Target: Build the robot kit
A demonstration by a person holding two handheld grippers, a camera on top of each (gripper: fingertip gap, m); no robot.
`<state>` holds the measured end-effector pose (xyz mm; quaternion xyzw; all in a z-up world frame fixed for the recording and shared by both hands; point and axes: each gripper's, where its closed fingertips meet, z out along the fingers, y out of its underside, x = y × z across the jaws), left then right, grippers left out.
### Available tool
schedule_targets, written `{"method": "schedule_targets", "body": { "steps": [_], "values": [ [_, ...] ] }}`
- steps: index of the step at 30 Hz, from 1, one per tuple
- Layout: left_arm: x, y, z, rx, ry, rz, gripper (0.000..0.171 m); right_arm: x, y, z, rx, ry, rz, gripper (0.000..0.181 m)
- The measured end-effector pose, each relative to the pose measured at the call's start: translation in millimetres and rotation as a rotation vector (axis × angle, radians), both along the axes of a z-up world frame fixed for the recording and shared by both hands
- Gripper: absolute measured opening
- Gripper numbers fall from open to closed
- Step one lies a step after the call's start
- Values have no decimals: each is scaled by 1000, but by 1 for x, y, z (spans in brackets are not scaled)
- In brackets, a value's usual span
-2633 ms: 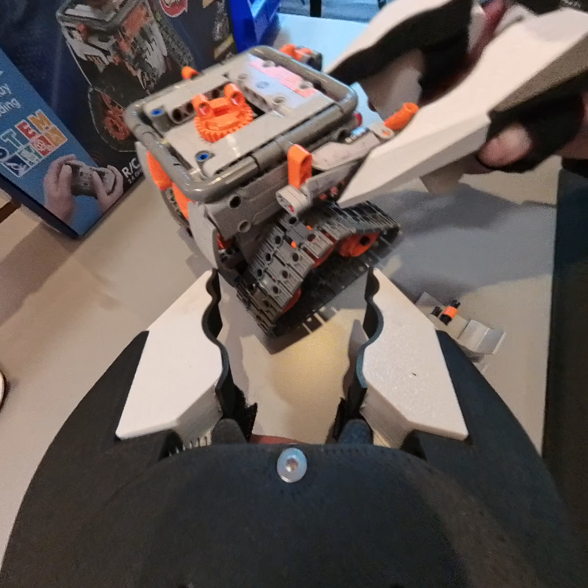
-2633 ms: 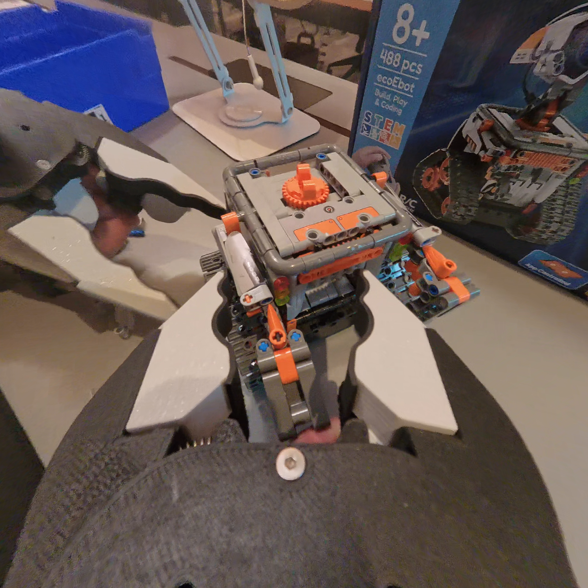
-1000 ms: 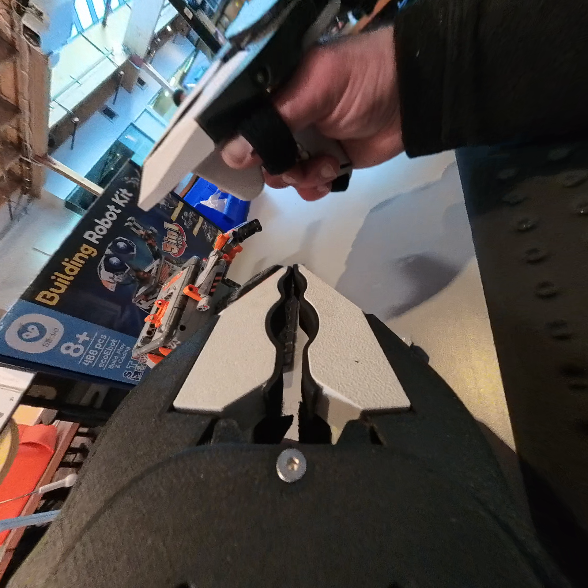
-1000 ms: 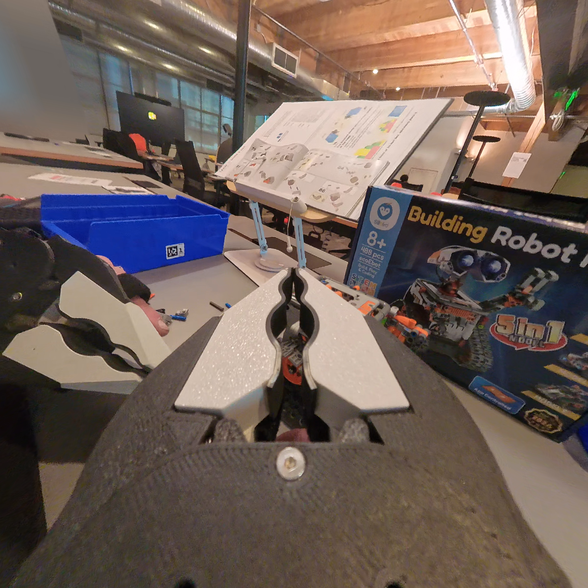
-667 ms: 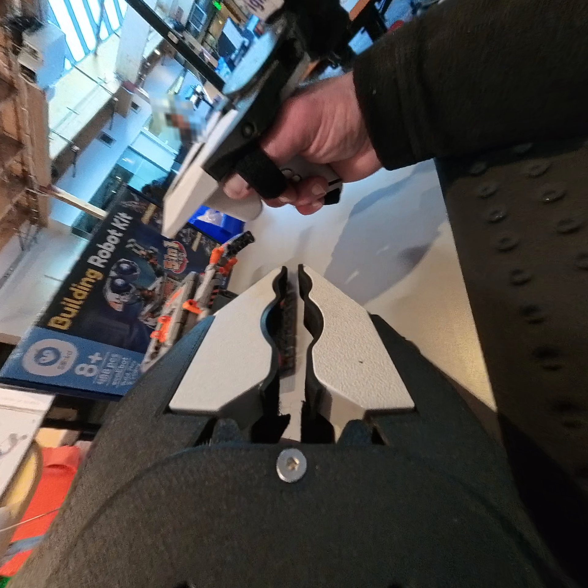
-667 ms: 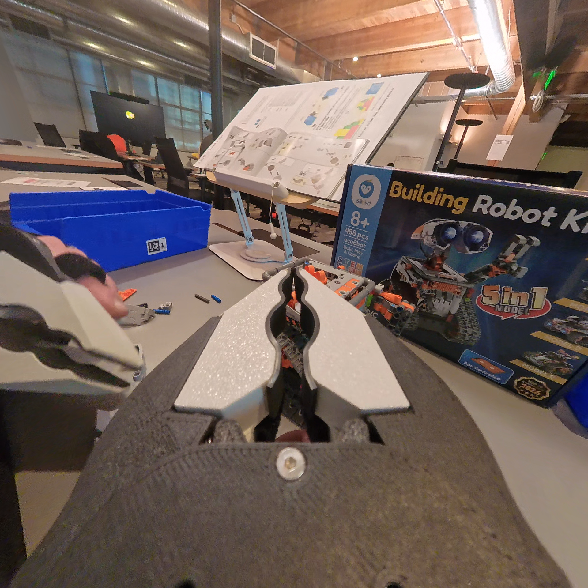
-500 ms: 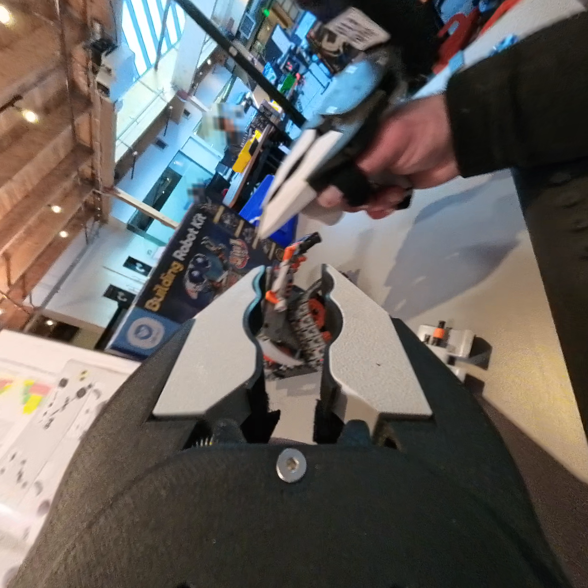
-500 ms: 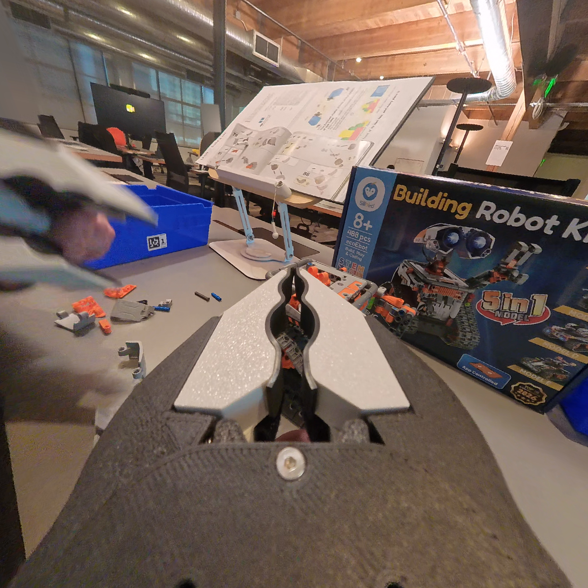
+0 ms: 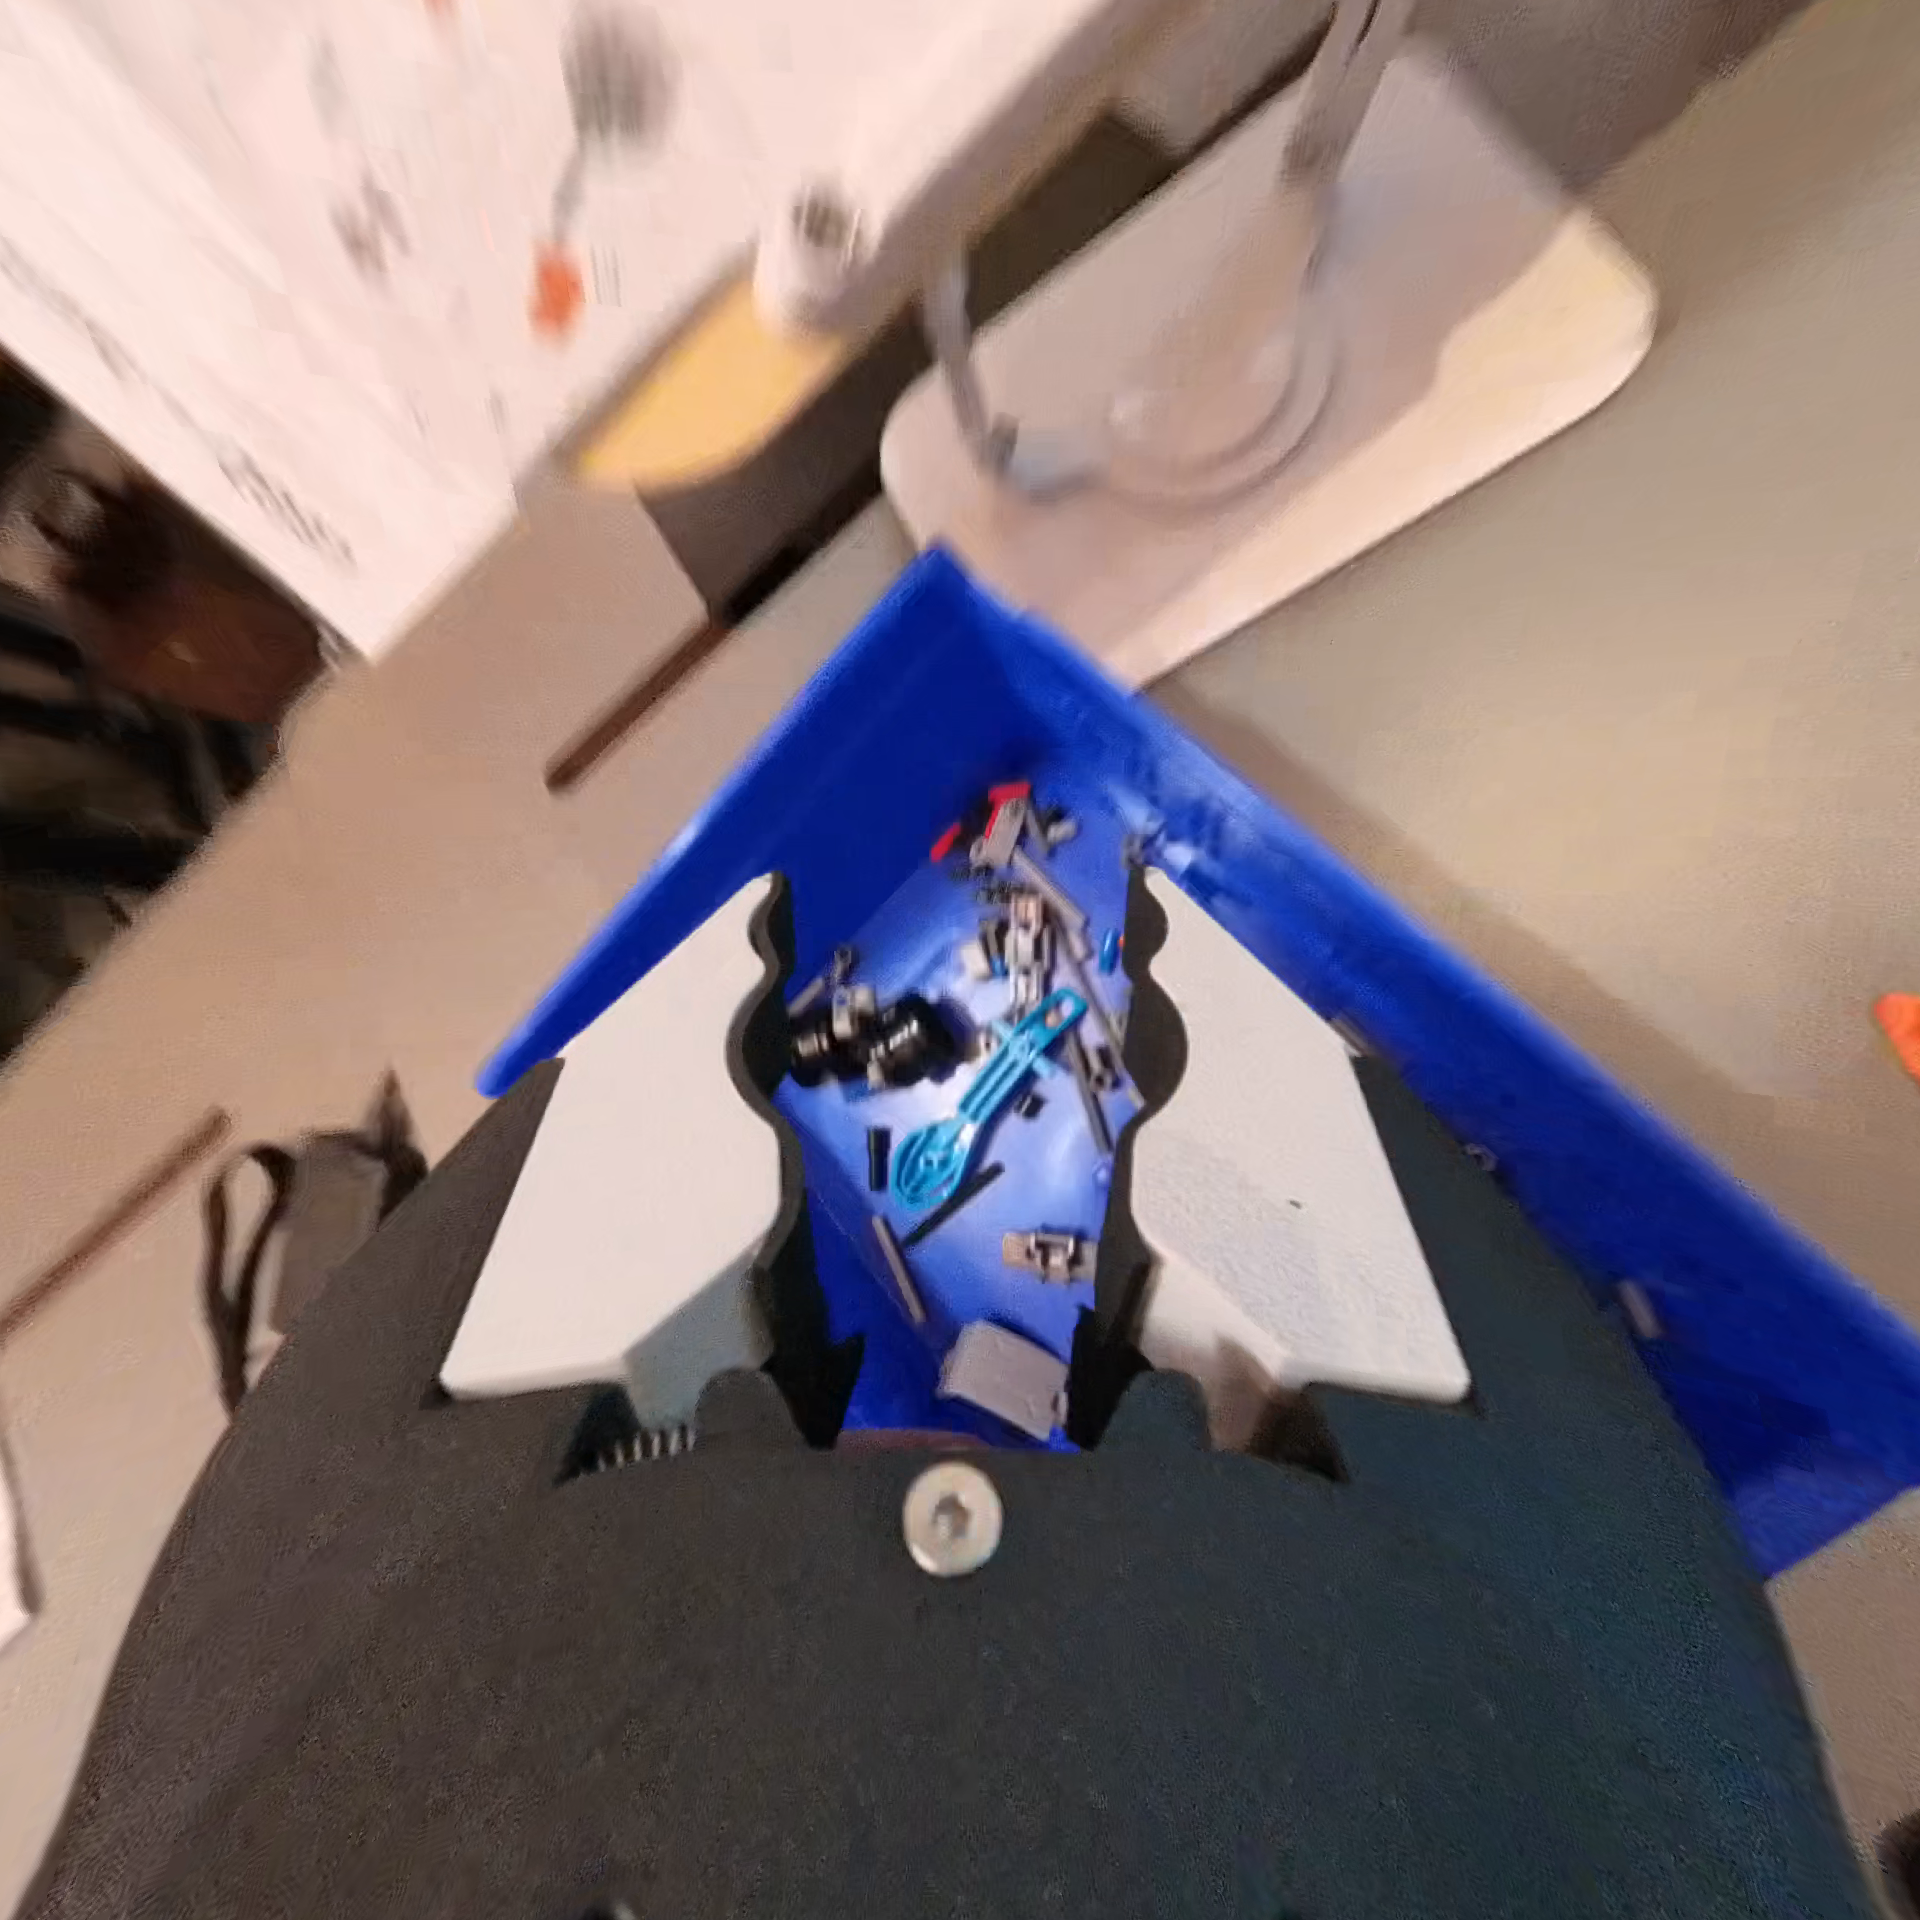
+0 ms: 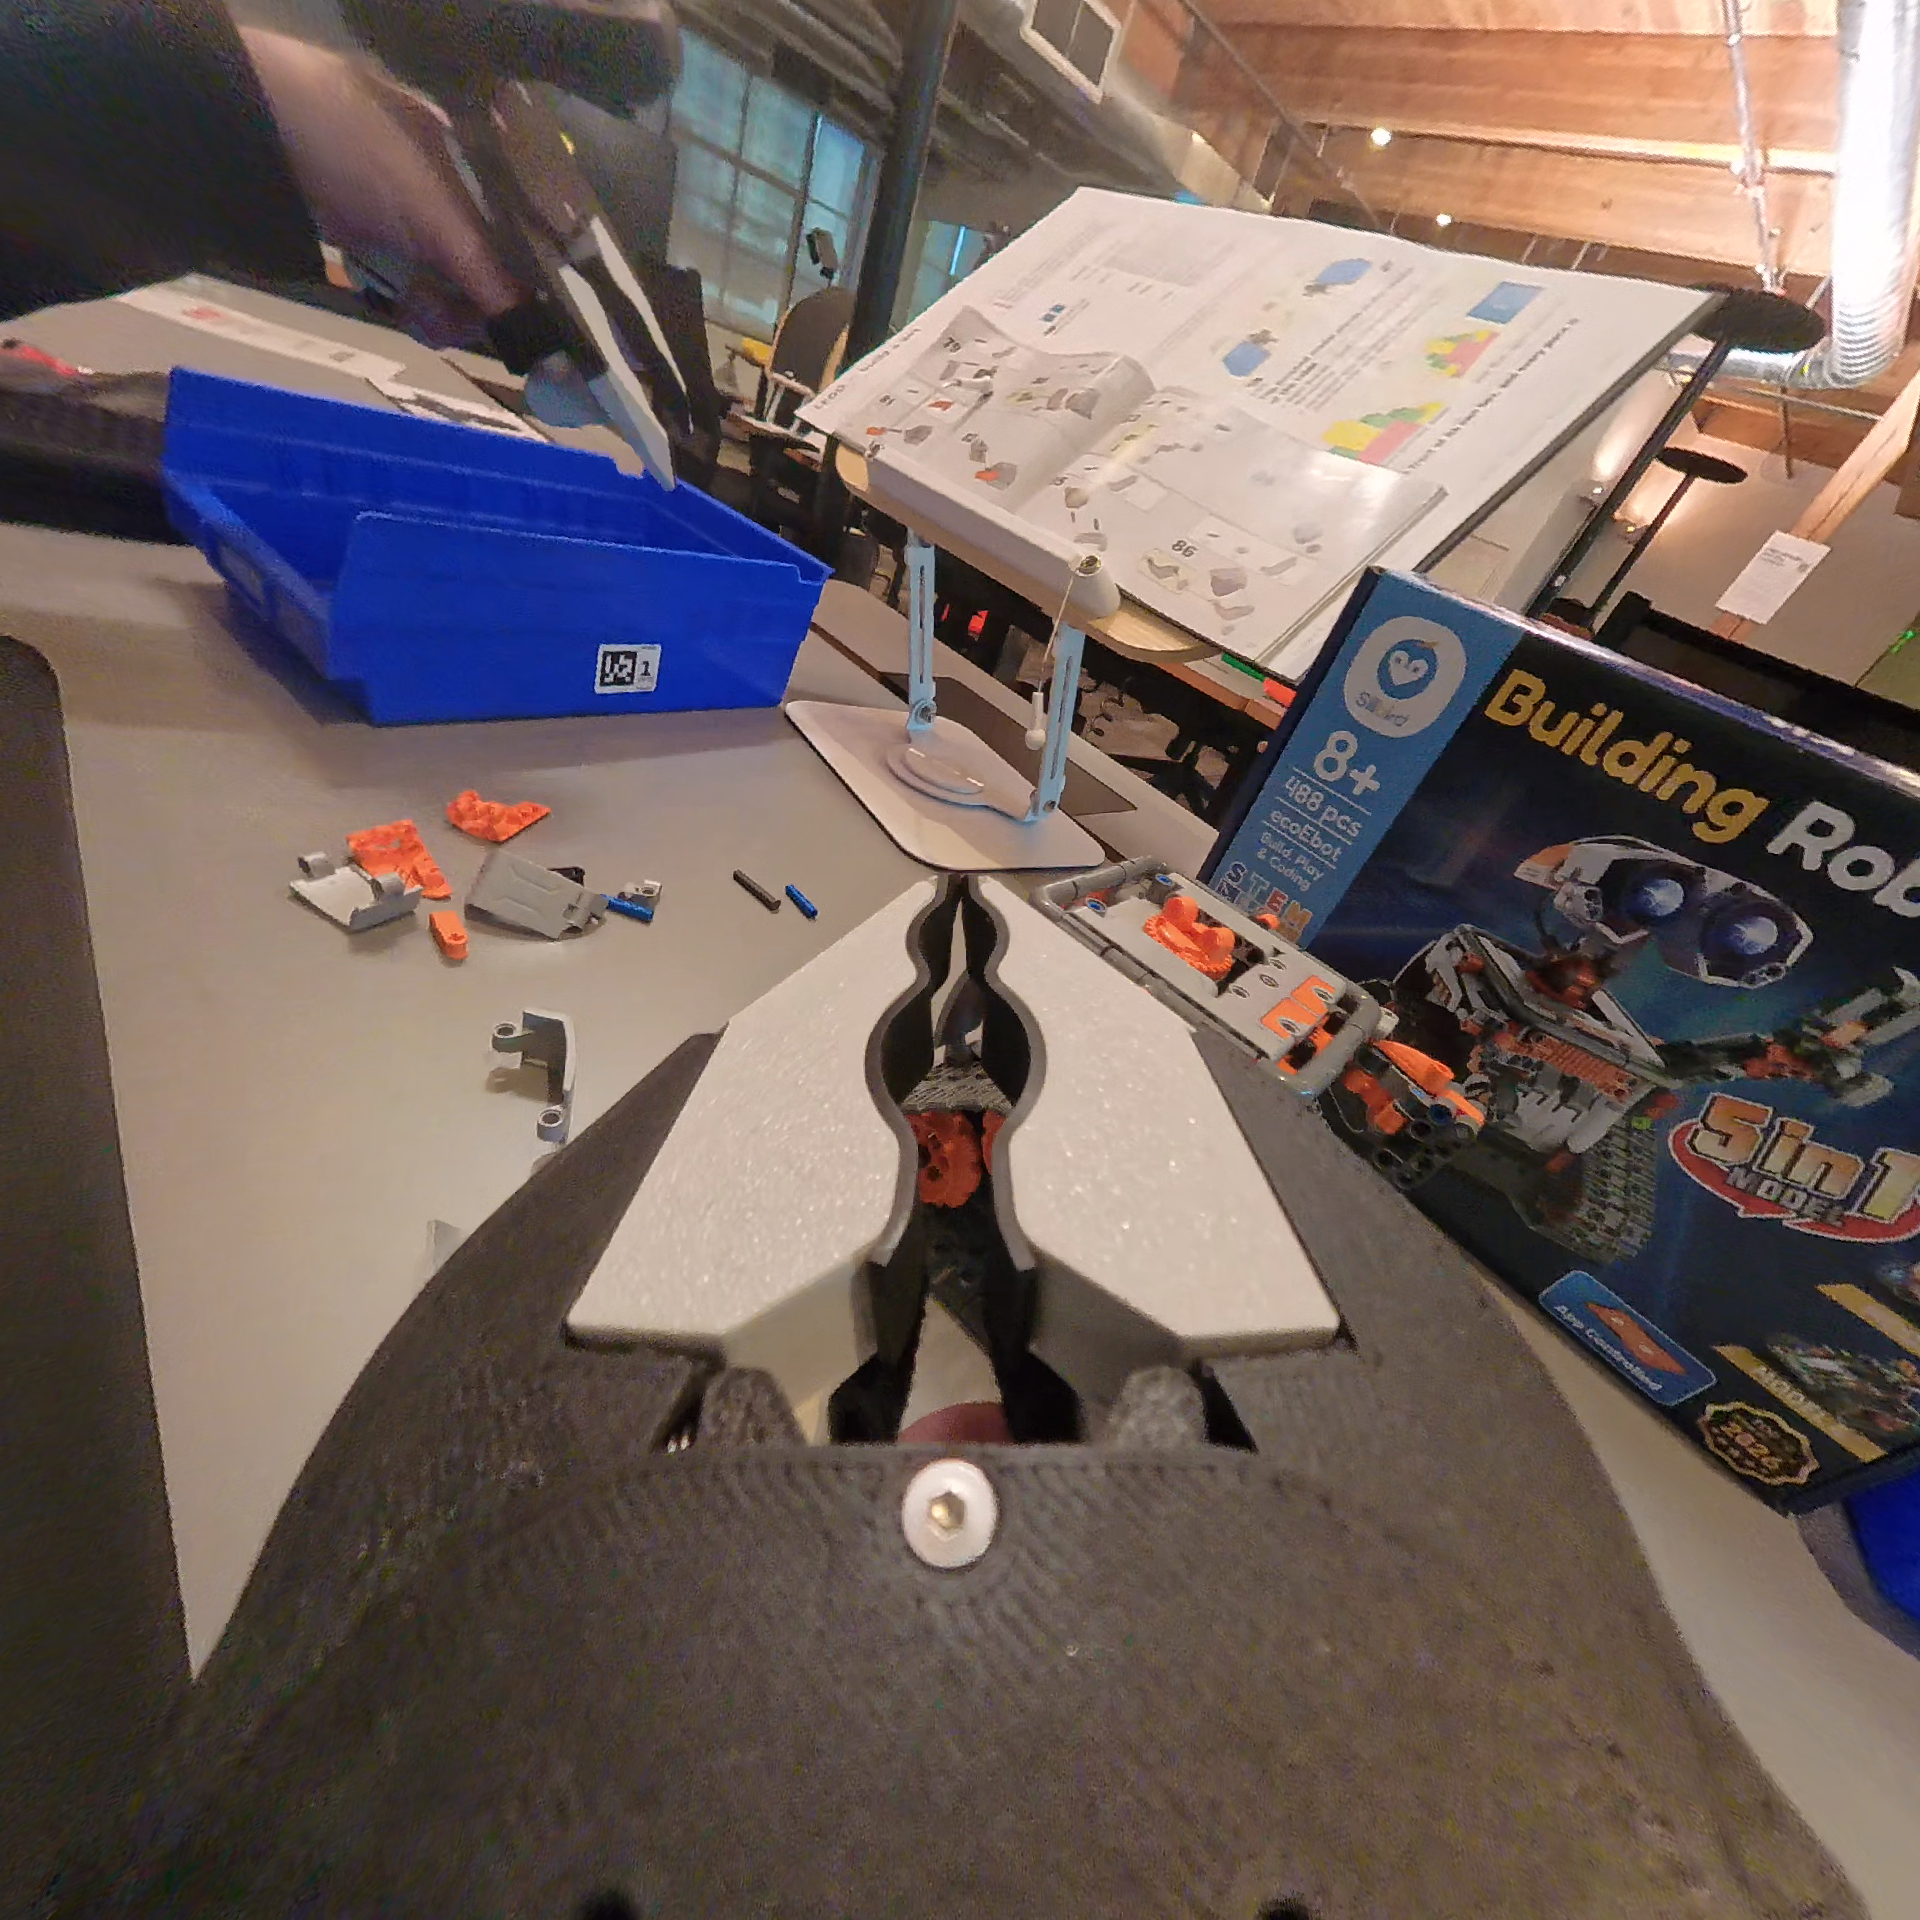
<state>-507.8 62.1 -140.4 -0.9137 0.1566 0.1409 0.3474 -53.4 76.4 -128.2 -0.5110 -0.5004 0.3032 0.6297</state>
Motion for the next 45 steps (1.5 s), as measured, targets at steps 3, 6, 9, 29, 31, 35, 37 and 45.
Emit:
{"method": "schedule_targets", "body": {
  "steps": [3, 6, 9, 29, 31, 35, 37, 45],
  "values": [
    [-31, -10, -43, -146, -72, 90, 60, -1, -6, 2, 22, -7, 12, 0],
    [-62, -22, -72, -275, 58, 195, 61, -1, -12, 3, 34, -5, 28, 0],
    [-75, -26, -92, -327, 48, 262, 56, -1, -15, 2, 43, -19, 31, 0],
    [-84, -3, -103, -170, -45, 296, 18, -5, -19, -4, 53, -54, 46, 0],
    [-81, -1, -92, -121, -60, 286, 18, -6, -18, -6, 50, -61, 48, 0],
    [-62, 0, -63, -5, -136, 230, 18, -11, -20, -8, 70, -77, 56, 0],
    [-44, 1, -44, 80, -227, 187, 18, -17, -25, -6, 84, -74, 69, 0],
    [12, -24, 5, 176, -277, 28, 18, -63, -50, -11, 254, -257, 96, 7]
  ]
}}
